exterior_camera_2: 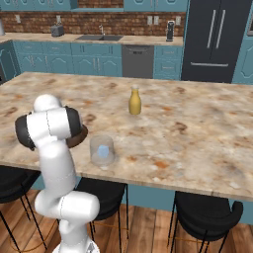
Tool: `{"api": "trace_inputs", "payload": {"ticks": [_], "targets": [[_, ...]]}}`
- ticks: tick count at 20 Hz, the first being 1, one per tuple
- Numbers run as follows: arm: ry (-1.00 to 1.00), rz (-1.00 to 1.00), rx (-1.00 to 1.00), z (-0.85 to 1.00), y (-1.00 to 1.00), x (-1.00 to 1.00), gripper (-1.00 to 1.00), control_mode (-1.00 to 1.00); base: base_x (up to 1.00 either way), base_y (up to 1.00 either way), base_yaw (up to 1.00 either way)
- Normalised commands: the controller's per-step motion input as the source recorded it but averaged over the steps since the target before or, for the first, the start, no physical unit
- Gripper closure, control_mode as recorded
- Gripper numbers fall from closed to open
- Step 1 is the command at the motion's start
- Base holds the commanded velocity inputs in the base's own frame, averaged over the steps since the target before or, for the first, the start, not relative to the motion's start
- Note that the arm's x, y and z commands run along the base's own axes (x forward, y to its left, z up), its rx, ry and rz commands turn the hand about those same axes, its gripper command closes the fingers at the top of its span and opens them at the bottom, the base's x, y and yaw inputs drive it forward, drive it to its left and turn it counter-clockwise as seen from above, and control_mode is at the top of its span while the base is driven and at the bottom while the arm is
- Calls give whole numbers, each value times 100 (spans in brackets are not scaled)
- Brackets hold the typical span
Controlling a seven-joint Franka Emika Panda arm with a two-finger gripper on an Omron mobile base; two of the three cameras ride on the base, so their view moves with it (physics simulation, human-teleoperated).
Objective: There are two ice cubes in the ice bowl. Place both ice cubes in the glass cup.
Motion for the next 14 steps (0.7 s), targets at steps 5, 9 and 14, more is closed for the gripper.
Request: {"api": "trace_inputs", "payload": {"ticks": [5, 9, 14], "targets": [[0, 0, 0, -19, 1, 18, -100, -100, 0, 0, 0], [0, 0, 0, -19, 0, 0, -100, -100, 0, 0, 0], [2, 0, 0, -10, 1, 1, 100, -100, 0, 0, 0]]}}
